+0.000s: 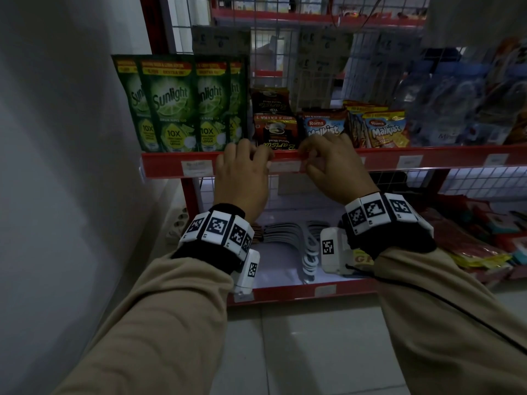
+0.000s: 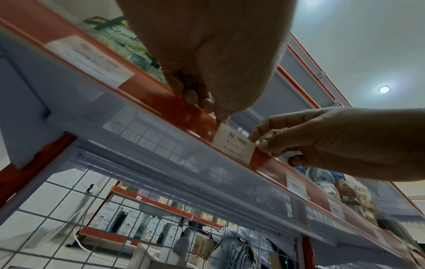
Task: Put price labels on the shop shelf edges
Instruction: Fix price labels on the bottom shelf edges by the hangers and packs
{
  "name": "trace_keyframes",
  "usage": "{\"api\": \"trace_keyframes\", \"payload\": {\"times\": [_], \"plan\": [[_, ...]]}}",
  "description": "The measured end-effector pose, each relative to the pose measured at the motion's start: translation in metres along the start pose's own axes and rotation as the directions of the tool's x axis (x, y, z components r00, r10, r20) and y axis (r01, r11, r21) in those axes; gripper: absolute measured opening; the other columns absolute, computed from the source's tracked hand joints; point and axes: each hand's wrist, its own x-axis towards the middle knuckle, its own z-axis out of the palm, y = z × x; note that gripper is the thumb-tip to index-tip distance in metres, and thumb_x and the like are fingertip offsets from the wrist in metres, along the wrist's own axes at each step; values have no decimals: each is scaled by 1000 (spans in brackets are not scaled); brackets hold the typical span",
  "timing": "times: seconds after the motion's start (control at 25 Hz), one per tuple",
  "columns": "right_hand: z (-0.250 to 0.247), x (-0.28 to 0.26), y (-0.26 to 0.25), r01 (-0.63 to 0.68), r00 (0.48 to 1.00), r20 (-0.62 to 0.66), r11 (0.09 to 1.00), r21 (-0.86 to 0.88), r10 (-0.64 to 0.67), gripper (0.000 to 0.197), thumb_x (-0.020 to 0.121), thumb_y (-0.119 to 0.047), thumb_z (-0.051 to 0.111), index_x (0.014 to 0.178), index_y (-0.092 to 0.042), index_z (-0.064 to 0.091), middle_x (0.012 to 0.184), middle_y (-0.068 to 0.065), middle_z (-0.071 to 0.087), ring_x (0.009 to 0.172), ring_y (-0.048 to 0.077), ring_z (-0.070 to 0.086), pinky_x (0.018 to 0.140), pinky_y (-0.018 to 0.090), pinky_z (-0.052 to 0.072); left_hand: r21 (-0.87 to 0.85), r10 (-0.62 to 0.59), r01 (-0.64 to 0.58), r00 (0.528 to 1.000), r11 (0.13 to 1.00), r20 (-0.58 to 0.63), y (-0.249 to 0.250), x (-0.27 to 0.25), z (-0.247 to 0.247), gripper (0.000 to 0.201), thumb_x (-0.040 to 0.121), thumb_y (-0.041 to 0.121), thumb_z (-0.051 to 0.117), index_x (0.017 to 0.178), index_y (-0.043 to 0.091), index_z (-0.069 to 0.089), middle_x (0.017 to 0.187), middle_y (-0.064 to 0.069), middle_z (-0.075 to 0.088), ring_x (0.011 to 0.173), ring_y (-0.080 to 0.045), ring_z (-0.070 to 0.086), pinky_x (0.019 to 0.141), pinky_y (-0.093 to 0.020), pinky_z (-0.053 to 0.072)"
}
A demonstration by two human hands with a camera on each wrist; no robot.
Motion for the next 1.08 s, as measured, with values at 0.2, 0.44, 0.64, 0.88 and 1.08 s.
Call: {"api": "trace_keyframes", "payload": {"times": [0.2, 0.44, 0.64, 0.88, 1.08], "plan": [[3, -4, -1, 26, 998, -61, 999, -44, -29, 27, 80, -11, 57, 107, -13, 57, 105, 12, 55, 101, 31, 41, 80, 35, 34, -49, 18, -19, 999, 999, -28, -2, -2, -1, 28, 88, 8, 47, 113, 14, 59, 108, -10, 51, 100, -29, 44, 82, -38, 34], [8, -15, -3, 21, 989, -142, 981, -191, -49, 41, 73, -10, 59, 114, -15, 58, 111, 13, 50, 106, 33, 41, 84, 40, 39, -88, 46, -54, 995, 995, -84, -4, -9, -3, 40, 82, 2, 53, 120, 14, 60, 110, -12, 52, 104, -31, 45, 85, -38, 37], [8, -23, 1, 65, 986, -133, 958, -281, -105, 47, 72, -14, 57, 120, -14, 56, 113, 14, 51, 103, 33, 44, 81, 40, 39, -2, 102, -103, 989, 995, -109, -8, -22, 6, 59, 77, 1, 59, 133, 16, 51, 125, -13, 51, 110, -33, 46, 91, -41, 39], [22, -39, 11, 70, 984, -148, 976, -206, -102, 45, 71, -11, 62, 116, -10, 58, 113, 16, 51, 102, 34, 47, 81, 42, 43, 58, 128, -125, 991, 990, -42, 4, -48, 32, 71, 78, 10, 59, 145, 14, 33, 151, -17, 26, 142, -34, 18, 114, -47, 18], [60, -79, 35, 45, 980, -188, 993, -110, -65, 34, 75, -9, 62, 109, -7, 59, 105, 17, 52, 95, 35, 47, 77, 42, 44, 74, 204, -213, 972, 974, 118, 15, -81, 62, 63, 75, 13, 65, 136, 20, 48, 148, -13, 36, 137, -35, 30, 108, -50, 28]]}}
